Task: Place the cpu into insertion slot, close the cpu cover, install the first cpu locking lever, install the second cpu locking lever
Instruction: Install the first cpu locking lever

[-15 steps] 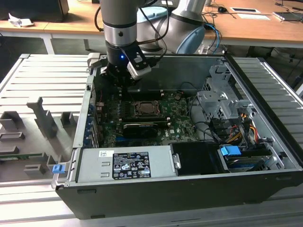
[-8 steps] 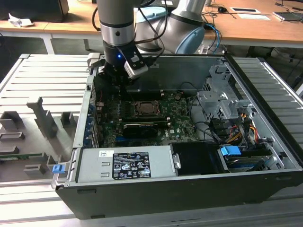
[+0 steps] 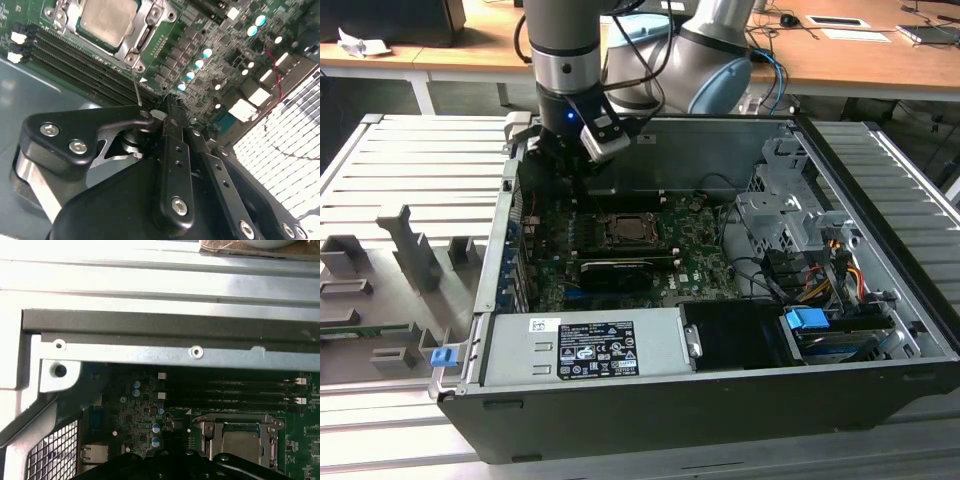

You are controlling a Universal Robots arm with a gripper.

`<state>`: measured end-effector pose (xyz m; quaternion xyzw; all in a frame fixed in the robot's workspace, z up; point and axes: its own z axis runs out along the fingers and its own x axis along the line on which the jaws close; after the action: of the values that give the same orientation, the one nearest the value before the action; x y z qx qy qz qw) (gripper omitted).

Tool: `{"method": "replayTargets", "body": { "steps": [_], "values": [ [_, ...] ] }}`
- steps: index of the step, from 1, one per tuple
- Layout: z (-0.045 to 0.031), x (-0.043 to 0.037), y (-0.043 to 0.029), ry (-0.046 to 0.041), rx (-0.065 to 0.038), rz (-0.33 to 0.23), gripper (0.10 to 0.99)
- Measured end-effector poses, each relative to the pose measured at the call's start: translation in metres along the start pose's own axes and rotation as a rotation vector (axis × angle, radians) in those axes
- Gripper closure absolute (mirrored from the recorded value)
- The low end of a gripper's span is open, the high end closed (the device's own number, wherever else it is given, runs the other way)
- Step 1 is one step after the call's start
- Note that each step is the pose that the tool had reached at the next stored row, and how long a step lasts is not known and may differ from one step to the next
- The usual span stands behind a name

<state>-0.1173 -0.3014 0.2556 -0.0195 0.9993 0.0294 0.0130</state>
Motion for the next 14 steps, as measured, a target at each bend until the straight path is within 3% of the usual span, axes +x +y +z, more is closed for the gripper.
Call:
{"method": "replayTargets", "body": {
  "steps": [6, 14],
  "values": [
    [0.0013, -0.0015, 0.0076, 0.0001, 0.0, 0.0, 0.98],
    [0.0016, -0.0138, 0.0073, 0.0002, 0.0, 0.0, 0.98]
  ]
}}
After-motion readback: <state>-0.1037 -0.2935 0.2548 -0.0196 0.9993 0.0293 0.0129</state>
